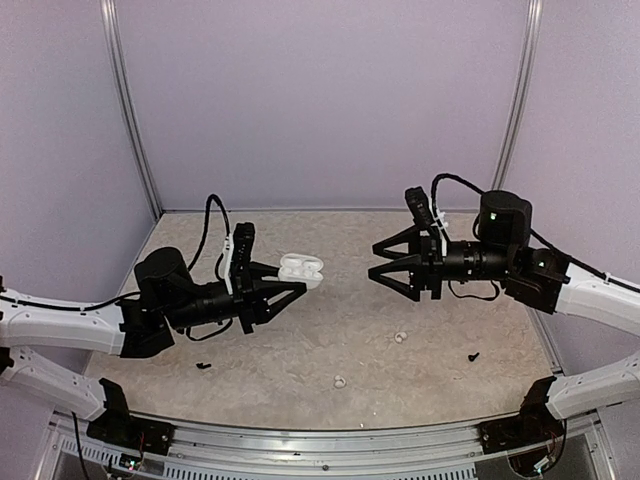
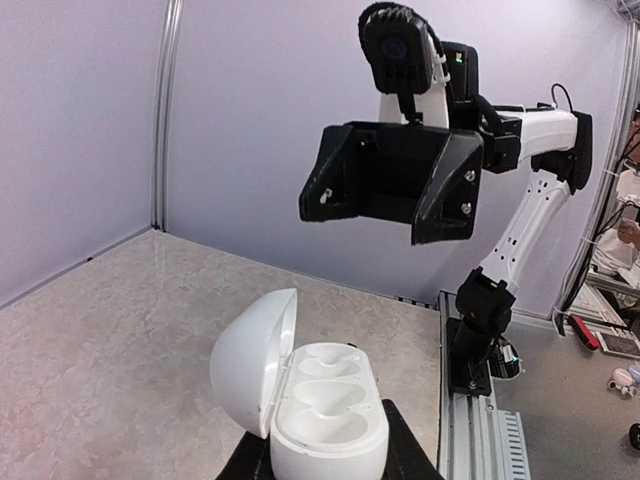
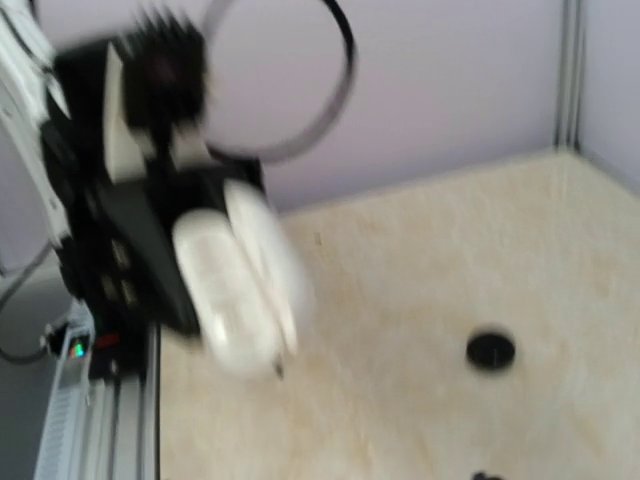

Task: Insert the wireless bluetooth earbuds into the charging case
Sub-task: Open the charging case at the center of the board, then pick up the left earbud from the center of the board.

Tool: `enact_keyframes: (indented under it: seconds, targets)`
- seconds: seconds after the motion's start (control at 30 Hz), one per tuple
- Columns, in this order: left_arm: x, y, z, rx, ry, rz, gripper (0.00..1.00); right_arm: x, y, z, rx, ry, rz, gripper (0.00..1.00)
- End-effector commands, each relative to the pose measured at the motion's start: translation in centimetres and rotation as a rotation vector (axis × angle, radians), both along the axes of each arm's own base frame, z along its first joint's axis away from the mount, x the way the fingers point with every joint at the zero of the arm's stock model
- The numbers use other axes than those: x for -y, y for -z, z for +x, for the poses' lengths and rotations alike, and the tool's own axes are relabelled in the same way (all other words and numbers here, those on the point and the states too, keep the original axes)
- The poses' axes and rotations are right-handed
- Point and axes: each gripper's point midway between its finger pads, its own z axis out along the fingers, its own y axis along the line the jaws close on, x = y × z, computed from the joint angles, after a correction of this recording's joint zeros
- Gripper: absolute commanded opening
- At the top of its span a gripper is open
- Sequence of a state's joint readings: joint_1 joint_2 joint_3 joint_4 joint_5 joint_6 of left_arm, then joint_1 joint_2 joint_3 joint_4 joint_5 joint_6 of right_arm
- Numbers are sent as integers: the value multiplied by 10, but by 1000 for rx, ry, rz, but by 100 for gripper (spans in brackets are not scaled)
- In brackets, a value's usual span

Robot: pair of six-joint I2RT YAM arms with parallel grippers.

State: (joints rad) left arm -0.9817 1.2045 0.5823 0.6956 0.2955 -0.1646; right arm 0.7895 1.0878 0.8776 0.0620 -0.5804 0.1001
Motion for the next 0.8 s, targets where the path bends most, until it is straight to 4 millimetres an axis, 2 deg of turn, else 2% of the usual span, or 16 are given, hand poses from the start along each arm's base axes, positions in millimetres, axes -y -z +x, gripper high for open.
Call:
enact_keyframes:
  seconds: [0.0,0.1,0.3,0.57,0.77]
  targets:
    - [-16,-9,6,4,-53,-44,15,10,49,6,-121,73,-88,63]
    - [-21,-6,8,-4,-66,-45,15,15,77,17,-179,152,-144,61]
    - [-24,-3,8,-9,-69,-50,15,32,134,46,-326,309,-310,50]
    - [-25,1,9,-12,-73,-42,15,73,174,87,-432,476,-467,40]
    - [-27,0,10,-6,-77,-43,15,80,200,89,-592,442,-420,39]
